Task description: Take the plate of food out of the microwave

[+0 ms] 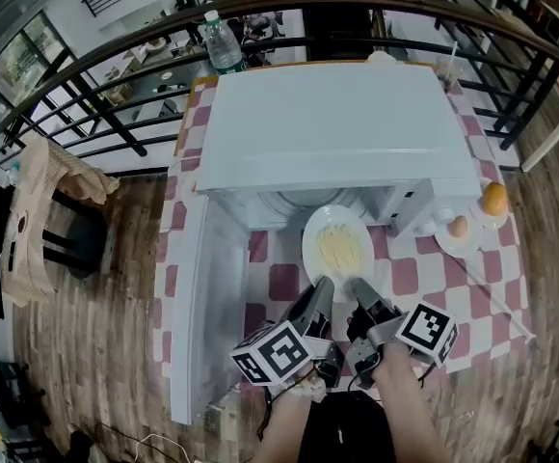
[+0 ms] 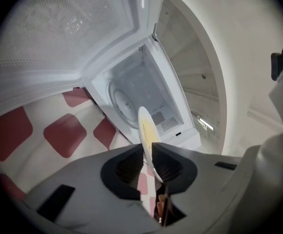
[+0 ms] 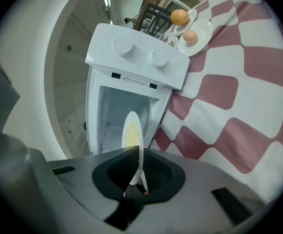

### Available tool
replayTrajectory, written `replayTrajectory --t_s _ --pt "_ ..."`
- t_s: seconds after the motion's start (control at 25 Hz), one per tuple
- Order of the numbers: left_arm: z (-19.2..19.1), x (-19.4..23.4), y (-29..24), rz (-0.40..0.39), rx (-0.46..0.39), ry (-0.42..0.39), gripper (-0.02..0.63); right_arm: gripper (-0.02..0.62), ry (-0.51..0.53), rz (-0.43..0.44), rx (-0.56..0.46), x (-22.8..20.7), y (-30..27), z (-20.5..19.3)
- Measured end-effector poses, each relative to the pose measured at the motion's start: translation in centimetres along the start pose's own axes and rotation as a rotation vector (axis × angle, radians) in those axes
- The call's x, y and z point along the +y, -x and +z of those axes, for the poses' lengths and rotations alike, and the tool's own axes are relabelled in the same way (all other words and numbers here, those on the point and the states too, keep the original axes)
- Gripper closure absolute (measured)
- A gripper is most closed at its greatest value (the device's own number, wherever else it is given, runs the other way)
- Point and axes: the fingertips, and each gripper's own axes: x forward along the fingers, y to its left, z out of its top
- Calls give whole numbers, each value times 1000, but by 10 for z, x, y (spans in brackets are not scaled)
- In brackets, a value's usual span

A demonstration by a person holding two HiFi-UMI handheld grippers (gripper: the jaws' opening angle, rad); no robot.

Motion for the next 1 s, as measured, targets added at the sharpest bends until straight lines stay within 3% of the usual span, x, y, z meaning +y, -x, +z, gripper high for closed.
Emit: replayTrajectory --t_s 0.44,1.0 --pt "-40 -25 57 2 -67 5 546 572 32 59 46 1 58 -31" --pt "-100 -38 131 11 -93 26 548 572 43 7 70 -26 138 -83"
